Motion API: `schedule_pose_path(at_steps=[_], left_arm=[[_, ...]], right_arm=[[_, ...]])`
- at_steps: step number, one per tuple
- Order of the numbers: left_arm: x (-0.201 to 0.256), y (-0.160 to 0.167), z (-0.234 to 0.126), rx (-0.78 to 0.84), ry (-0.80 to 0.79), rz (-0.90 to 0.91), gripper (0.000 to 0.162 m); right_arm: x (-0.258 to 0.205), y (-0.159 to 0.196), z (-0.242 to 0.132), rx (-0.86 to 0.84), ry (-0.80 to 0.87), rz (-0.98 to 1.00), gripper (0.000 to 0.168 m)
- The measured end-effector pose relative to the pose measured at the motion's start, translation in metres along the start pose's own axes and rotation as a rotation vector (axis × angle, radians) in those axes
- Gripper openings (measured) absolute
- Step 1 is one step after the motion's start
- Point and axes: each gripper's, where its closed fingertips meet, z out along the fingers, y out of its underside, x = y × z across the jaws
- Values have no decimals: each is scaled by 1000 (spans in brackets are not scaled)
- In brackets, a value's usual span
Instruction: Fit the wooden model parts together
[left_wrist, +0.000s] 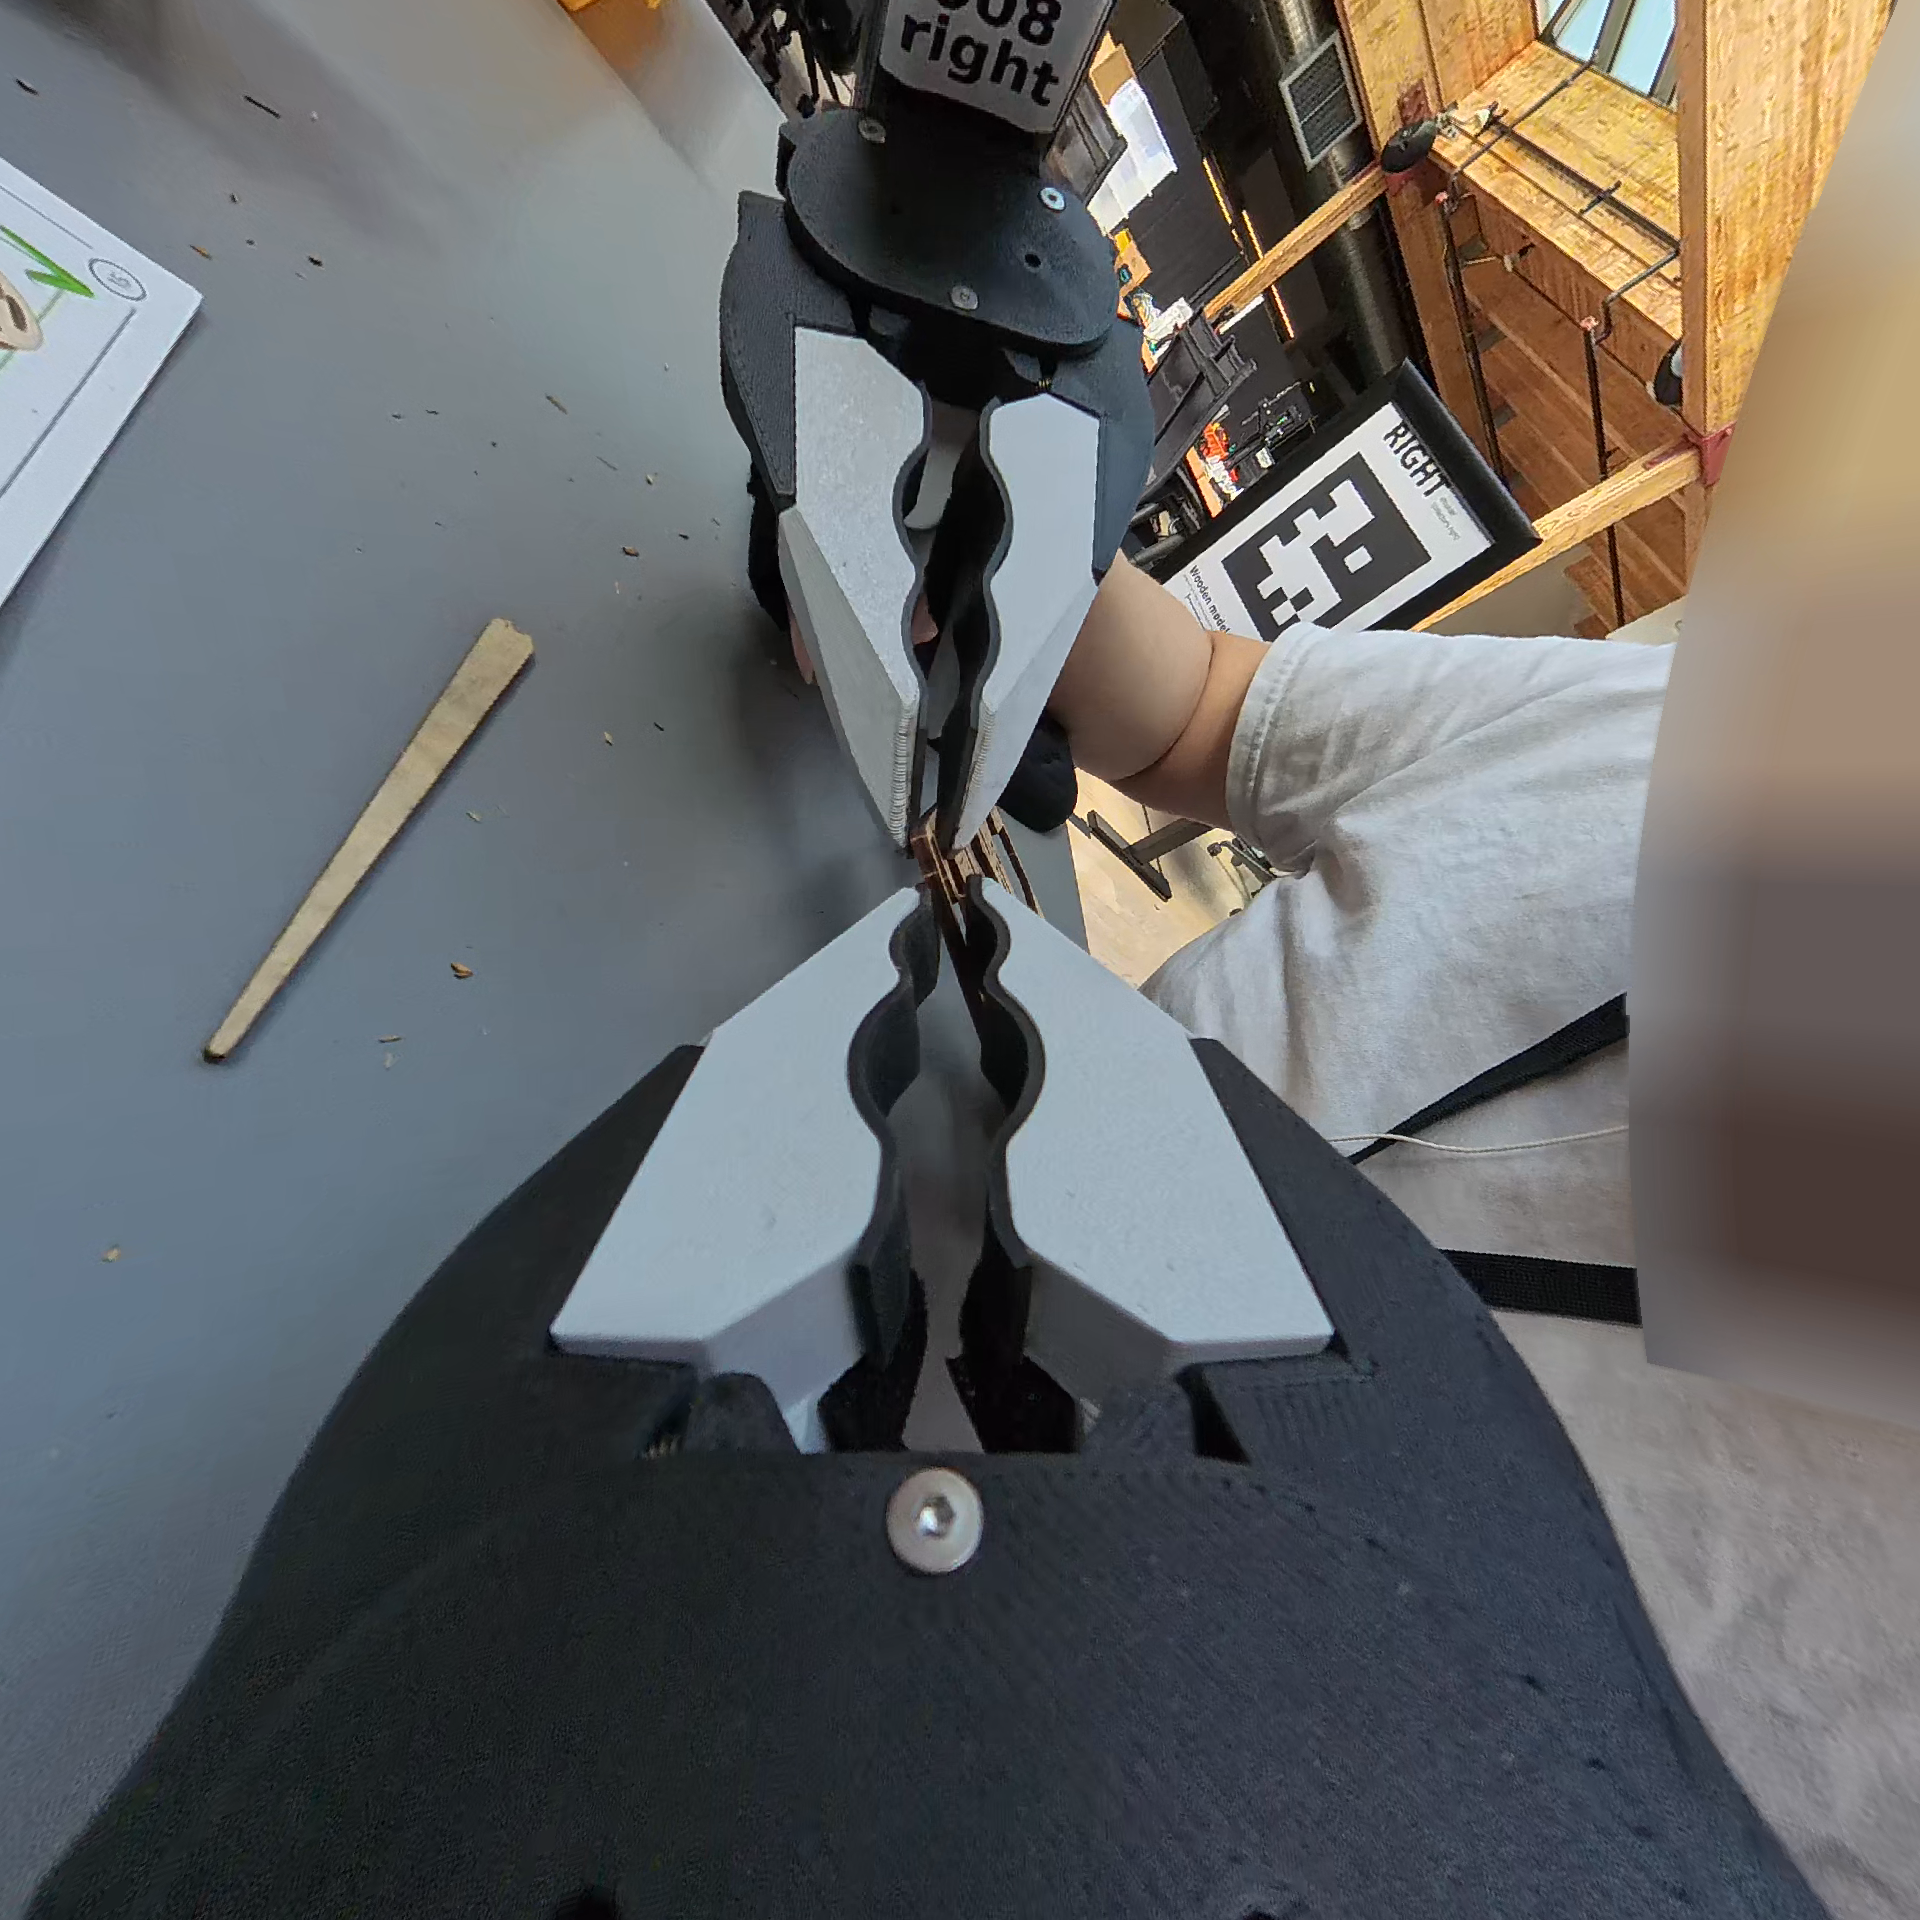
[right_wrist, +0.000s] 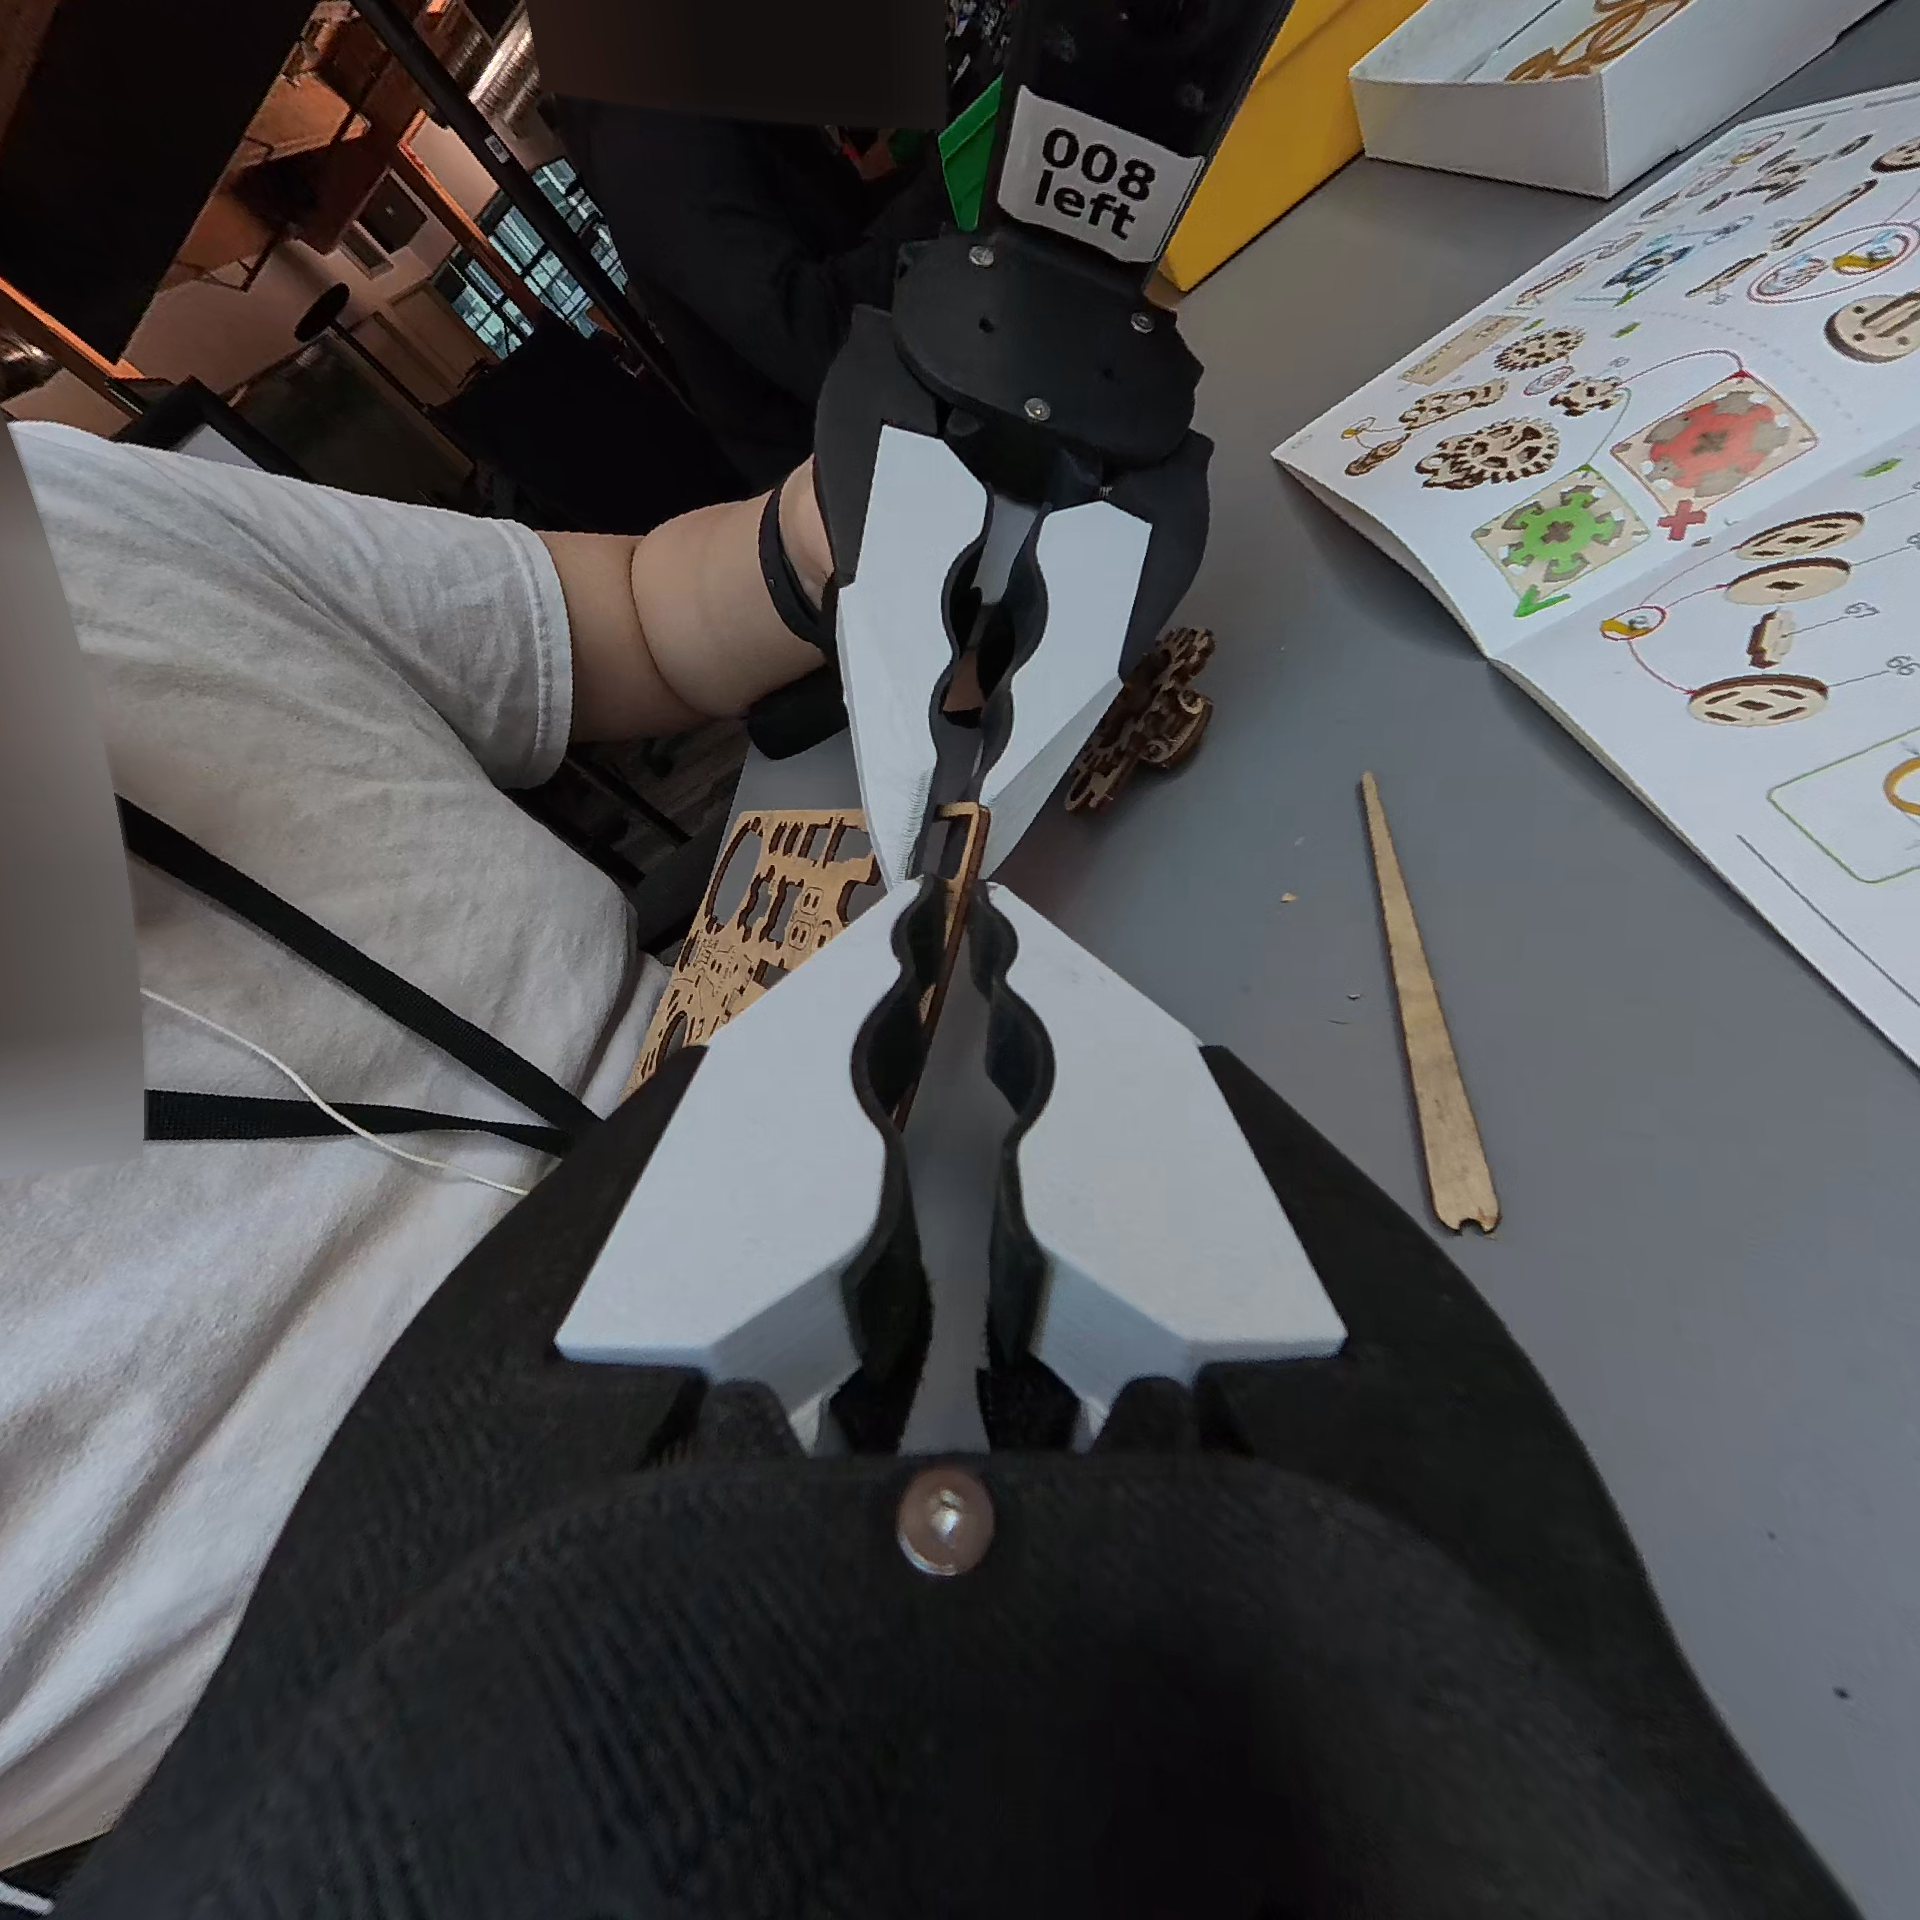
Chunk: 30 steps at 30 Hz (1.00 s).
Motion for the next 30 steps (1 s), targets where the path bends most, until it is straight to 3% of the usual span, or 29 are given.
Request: schedule_pose_path(at_steps=[15,21,25,30], left_arm=[[-11,7,0,-31,-55,5,3],[12,0,1,-26,-31,96,2],[6,4,-3,-13,-95,82,2],[3,9,-8,28,-107,46,2]], right_arm=[[10,9,5,-35,64,-40,4],[-15,-6,-5,58,-161,56,3],[-11,-9,-8,80,-130,86,4],[-5,-6,0,53,-76,157,17]])
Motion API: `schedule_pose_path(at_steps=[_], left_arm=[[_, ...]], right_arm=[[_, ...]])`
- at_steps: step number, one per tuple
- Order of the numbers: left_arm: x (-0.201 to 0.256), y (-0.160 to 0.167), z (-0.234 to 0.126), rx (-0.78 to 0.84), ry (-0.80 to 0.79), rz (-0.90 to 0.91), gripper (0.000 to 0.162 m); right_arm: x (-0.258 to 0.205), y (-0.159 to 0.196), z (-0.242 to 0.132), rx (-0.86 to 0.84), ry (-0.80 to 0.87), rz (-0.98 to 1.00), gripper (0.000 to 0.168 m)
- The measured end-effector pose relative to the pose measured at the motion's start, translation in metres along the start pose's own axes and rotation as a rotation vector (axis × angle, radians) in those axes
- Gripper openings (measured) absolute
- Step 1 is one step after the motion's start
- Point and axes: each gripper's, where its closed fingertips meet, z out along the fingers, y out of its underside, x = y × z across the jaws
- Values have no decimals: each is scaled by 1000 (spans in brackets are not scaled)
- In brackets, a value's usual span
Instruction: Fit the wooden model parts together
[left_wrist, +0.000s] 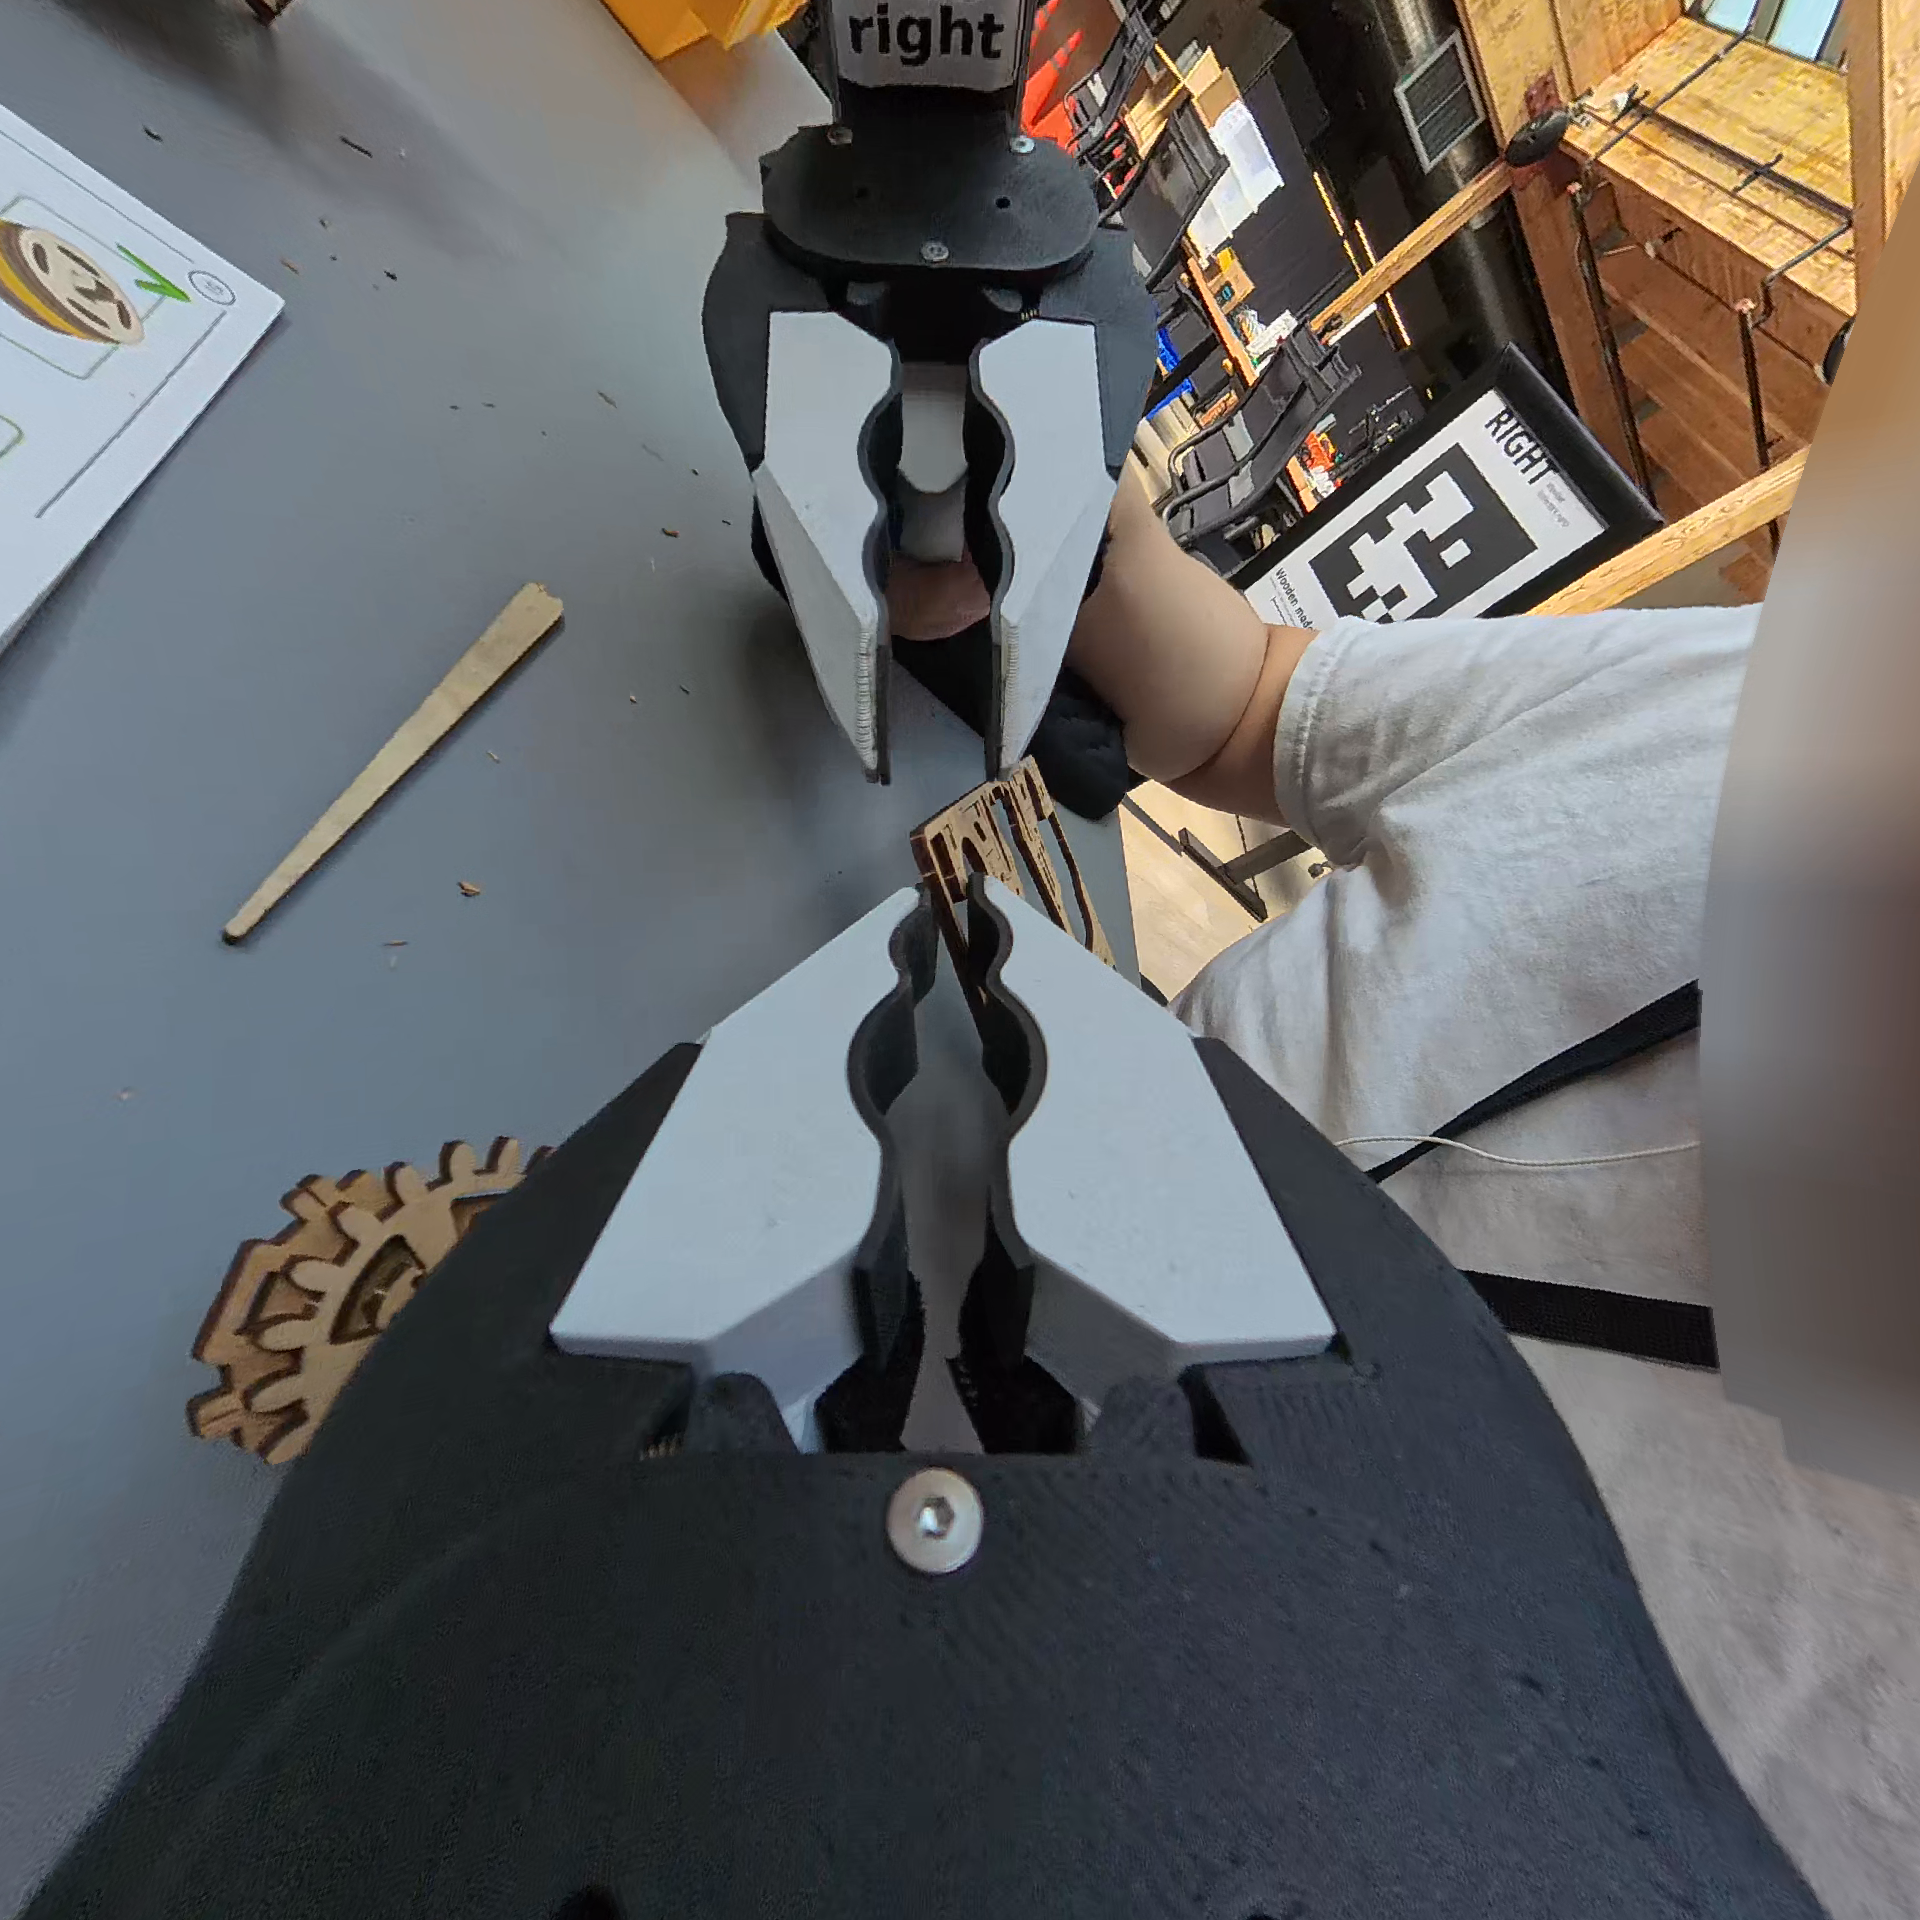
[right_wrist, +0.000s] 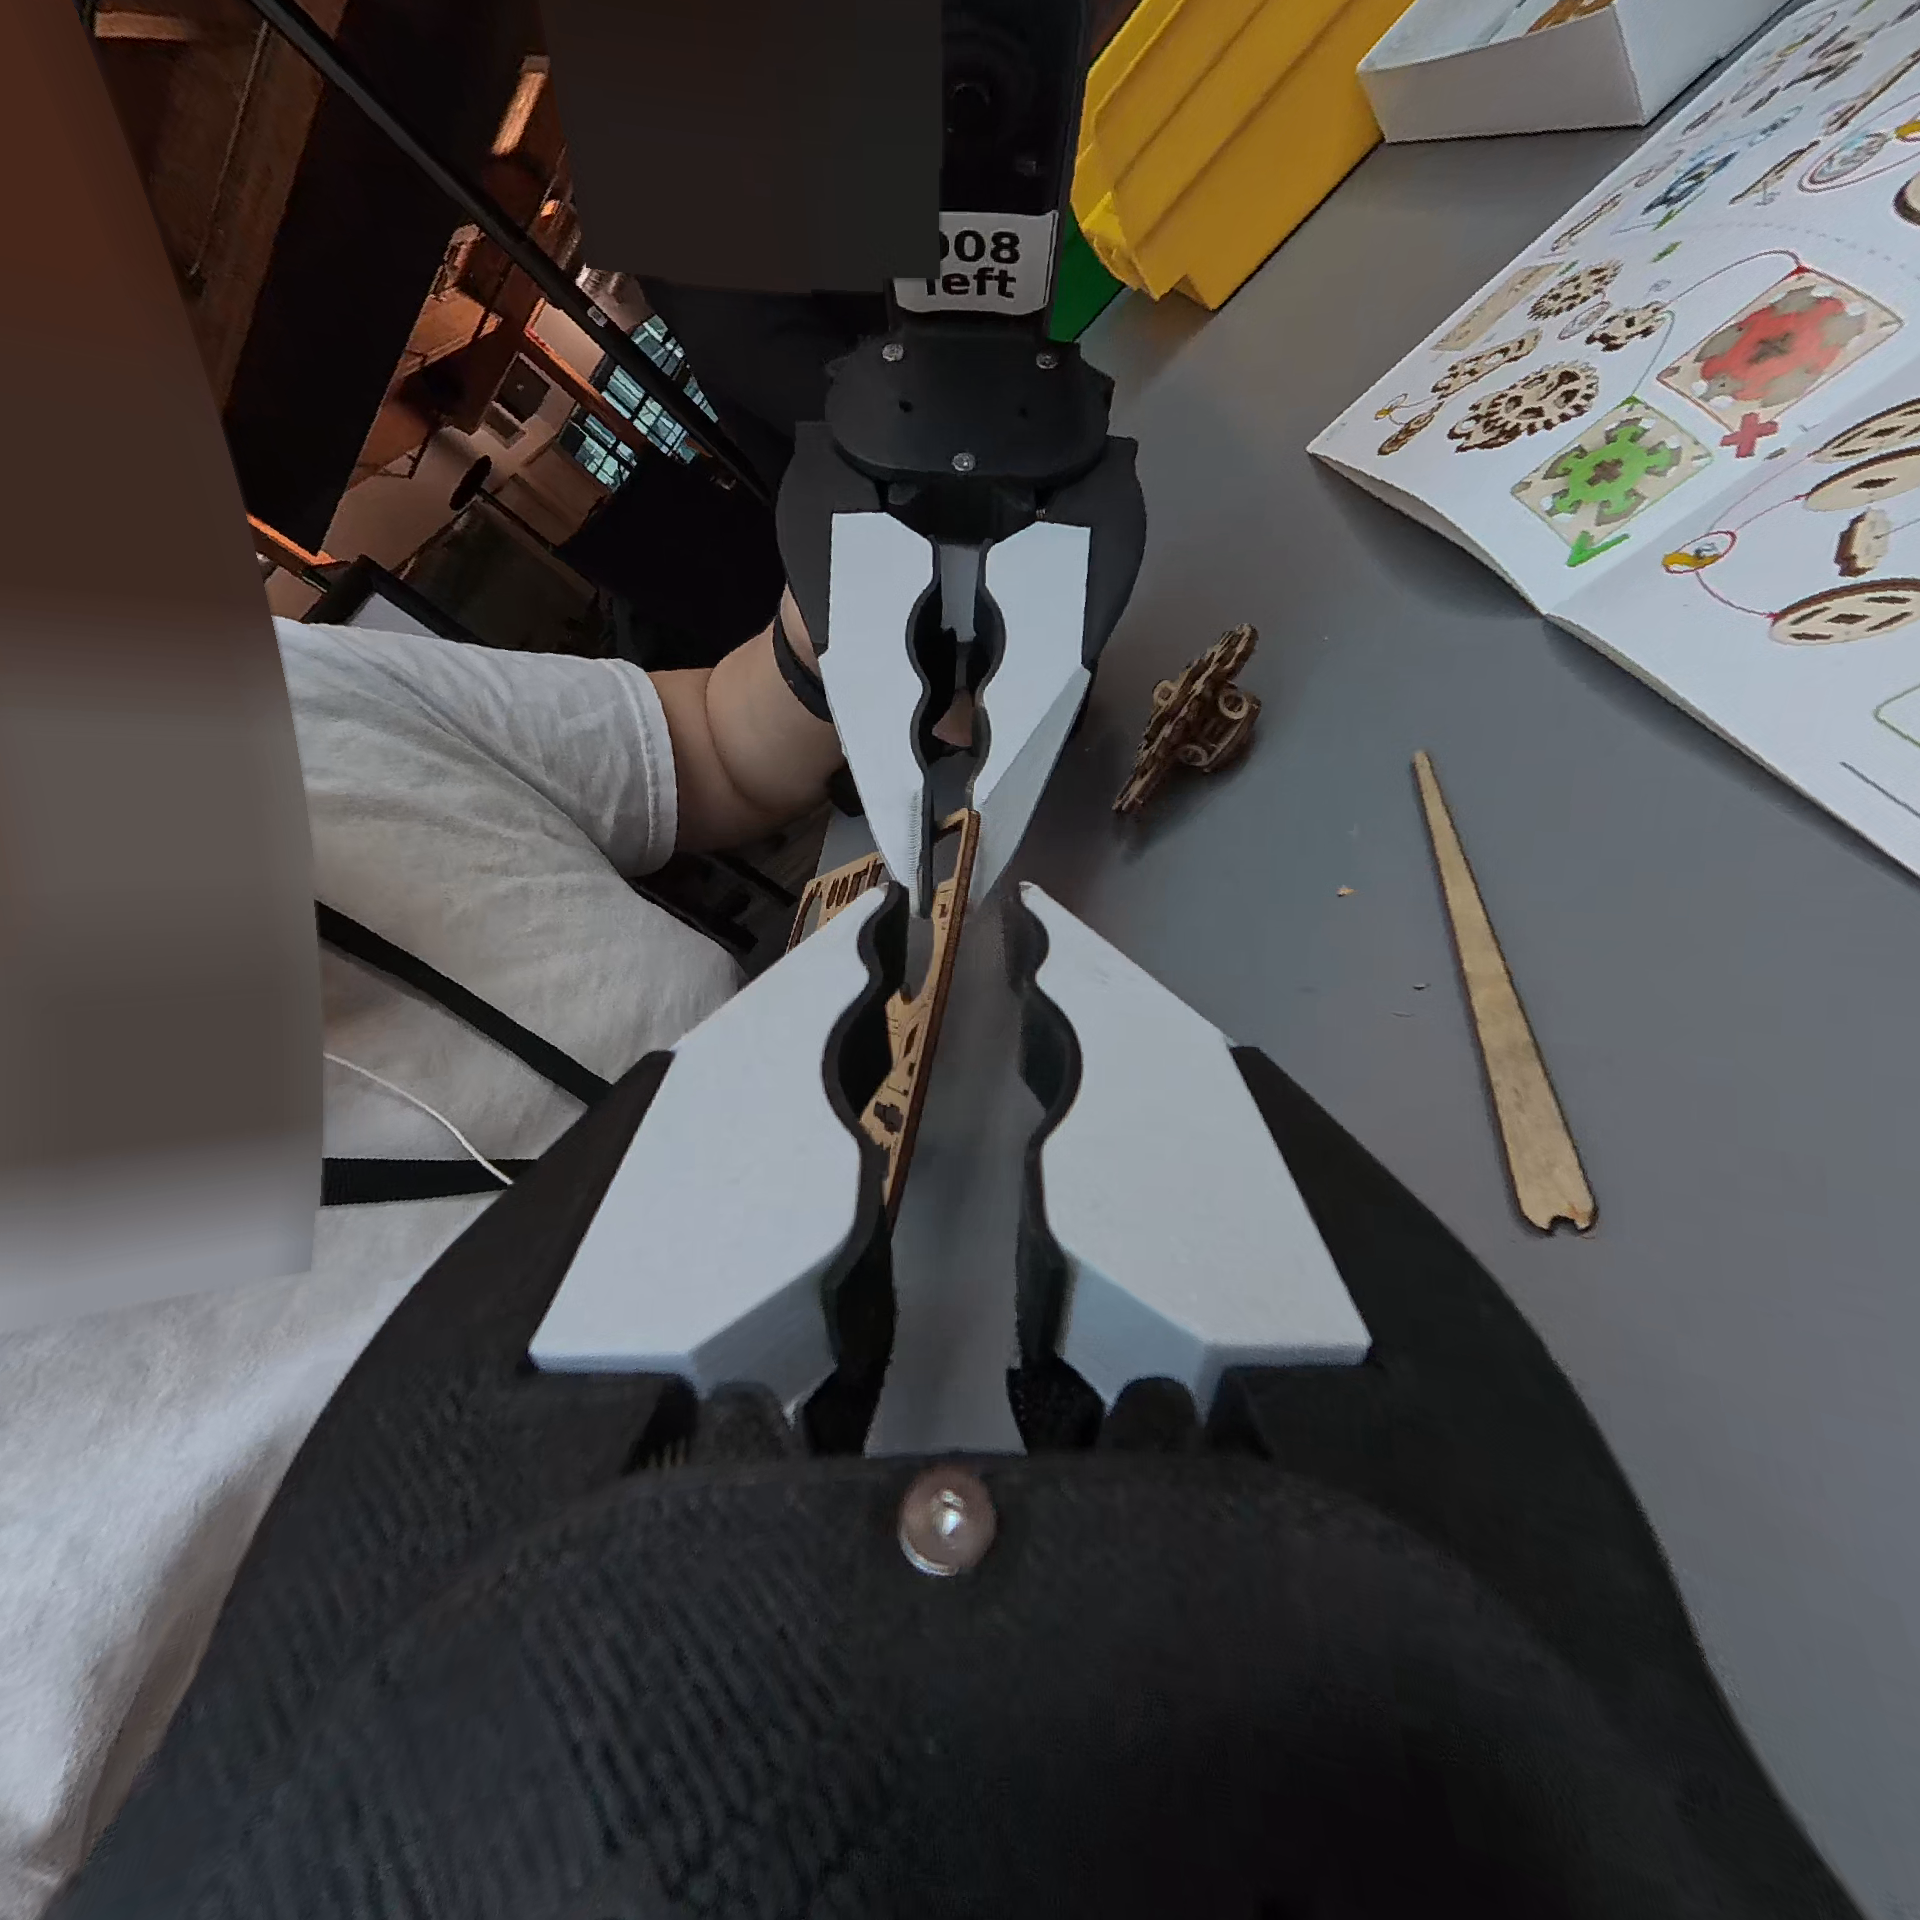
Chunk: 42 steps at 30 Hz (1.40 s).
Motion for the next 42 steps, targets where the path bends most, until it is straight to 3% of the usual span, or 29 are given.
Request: schedule_pose_path(at_steps=[3,6,25,42], left_arm=[[-2,0,1,-1,-11,2,4],[-1,-3,-1,21,-13,4,4],[-6,-5,-3,38,-32,-23,4],[-12,-3,-1,46,-41,-71,3]], right_arm=[[-4,0,7,30,-28,147,17],[2,4,7,57,1,219,6],[7,1,11,124,-73,373,2],[13,4,11,122,-66,384,1]])
